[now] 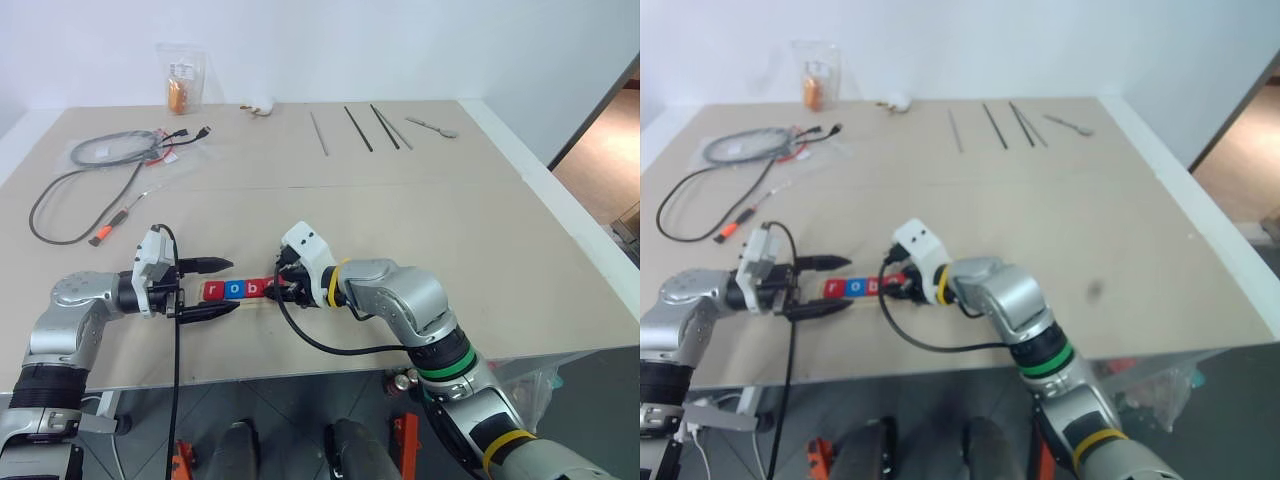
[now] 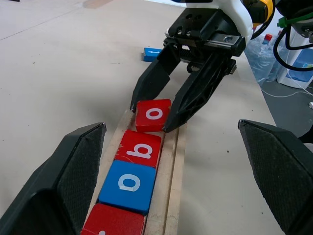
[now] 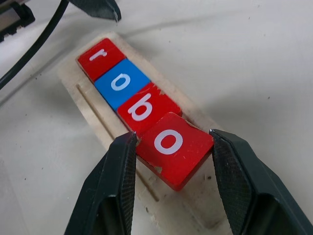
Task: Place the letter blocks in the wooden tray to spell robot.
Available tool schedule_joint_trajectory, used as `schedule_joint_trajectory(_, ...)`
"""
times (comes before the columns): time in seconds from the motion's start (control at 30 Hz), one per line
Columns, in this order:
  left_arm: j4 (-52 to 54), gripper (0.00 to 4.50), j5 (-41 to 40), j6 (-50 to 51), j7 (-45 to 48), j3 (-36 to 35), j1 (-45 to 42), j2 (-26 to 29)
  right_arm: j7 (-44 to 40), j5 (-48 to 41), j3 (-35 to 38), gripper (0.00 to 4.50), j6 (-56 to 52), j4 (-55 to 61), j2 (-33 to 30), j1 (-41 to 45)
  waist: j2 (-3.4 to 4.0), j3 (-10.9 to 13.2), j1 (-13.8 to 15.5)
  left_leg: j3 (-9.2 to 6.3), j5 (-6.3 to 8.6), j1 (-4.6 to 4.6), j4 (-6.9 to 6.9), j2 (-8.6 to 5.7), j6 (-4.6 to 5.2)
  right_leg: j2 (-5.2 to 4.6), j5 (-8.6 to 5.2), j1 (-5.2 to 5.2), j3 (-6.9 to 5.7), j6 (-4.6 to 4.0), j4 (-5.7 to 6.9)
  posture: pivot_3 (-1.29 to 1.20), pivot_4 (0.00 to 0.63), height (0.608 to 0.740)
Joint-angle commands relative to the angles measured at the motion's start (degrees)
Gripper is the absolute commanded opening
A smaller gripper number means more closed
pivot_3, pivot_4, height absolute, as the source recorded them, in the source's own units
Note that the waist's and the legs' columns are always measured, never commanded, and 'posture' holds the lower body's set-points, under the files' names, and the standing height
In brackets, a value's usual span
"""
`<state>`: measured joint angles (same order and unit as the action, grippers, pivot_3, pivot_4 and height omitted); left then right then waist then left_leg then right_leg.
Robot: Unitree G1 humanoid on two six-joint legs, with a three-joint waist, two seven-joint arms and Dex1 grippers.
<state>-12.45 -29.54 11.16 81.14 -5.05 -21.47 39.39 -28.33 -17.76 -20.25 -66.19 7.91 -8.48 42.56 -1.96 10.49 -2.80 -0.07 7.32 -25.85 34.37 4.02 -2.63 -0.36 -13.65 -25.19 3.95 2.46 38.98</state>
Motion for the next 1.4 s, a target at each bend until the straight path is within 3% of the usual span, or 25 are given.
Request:
schedule_joint_trajectory(0.03,0.9,4.5,-0.1,-0.8,-0.3,-1.0,-0.4,0.1,0.2,0.1,0.5,1.72,1.3,0.8,0.3,1.2,0.0,0.0,0.0,0.0,0.0,0.0,0.0,0.0,0.0,0.0,0.0,0.0,0.0,0.0,0.0,0.0,0.15,0.74)
schedule_joint_trajectory(0.27,0.3,4.5,0.1,-1.3,-0.5,-1.0,-0.6,-0.4,-0.4,0.6,0.0,1.72,2.1,0.8,-0.5,1.1,0.0,0.0,0.0,0.0,0.0,-0.02,0.0,0.0,0.0,0.0,0.0,-0.01,0.0,0.0,0.0,0.0,0.15,0.74)
schedule_joint_trajectory(0.33,0.3,4.5,0.1,-1.3,-0.7,-1.0,-0.6,-0.6,-0.6,0.7,-0.3,2.75,2.4,1.2,-0.8,0.9,0.0,0.0,0.0,0.0,0.0,-0.02,0.0,0.0,0.0,0.0,0.0,-0.01,0.0,0.0,0.0,0.0,0.15,0.74)
schedule_joint_trajectory(0.5,0.3,4.5,0.0,-1.1,-0.9,-1.0,-0.9,-0.9,-0.9,0.3,0.1,4.47,3.0,1.4,-0.4,0.8,0.0,0.0,0.0,0.0,0.0,-0.02,0.0,0.0,0.0,0.0,0.0,-0.01,0.0,0.0,0.0,0.0,0.15,0.74)
schedule_joint_trajectory(0.7,-0.2,4.5,-0.4,-0.6,-1.0,-1.1,-1.5,-1.4,-1.2,-0.2,1.8,4.49,3.1,0.6,-0.2,1.4,0.0,0.0,0.0,0.0,0.0,-0.02,0.0,0.0,0.0,0.0,0.0,-0.01,0.0,0.0,0.0,0.0,0.15,0.74)
schedule_joint_trajectory(1.0,-1.2,4.5,-0.1,-0.8,-0.6,-1.0,-1.9,-1.8,-8.0,-2.9,8.4,4.49,5.9,0.7,-9.6,4.1,-0.01,0.0,0.1,0.01,0.0,-0.08,0.02,-0.01,0.0,-0.02,-0.01,0.0,-0.02,0.01,-0.04,0.0,0.15,0.74)
schedule_joint_trajectory(1.1,-1.3,4.5,-0.2,-0.7,-0.5,-1.0,-2.0,-1.8,-9.0,-2.4,7.6,3.68,8.2,0.9,-11.0,3.1,0.0,0.0,-0.1,0.0,0.0,-0.08,-0.02,0.0,0.0,0.01,-0.02,-0.05,-0.01,0.02,-0.03,0.0,0.15,0.74)
schedule_joint_trajectory(1.4,0.1,4.5,-0.4,-0.5,-0.7,-0.7,-1.3,-2.3,-10.1,-1.8,6.1,0.55,11.3,1.5,-11.8,0.5,-0.01,0.0,0.0,0.0,0.0,-0.11,-0.04,0.02,0.01,0.05,-0.03,-0.07,-0.01,0.02,-0.02,0.0,0.15,0.74)
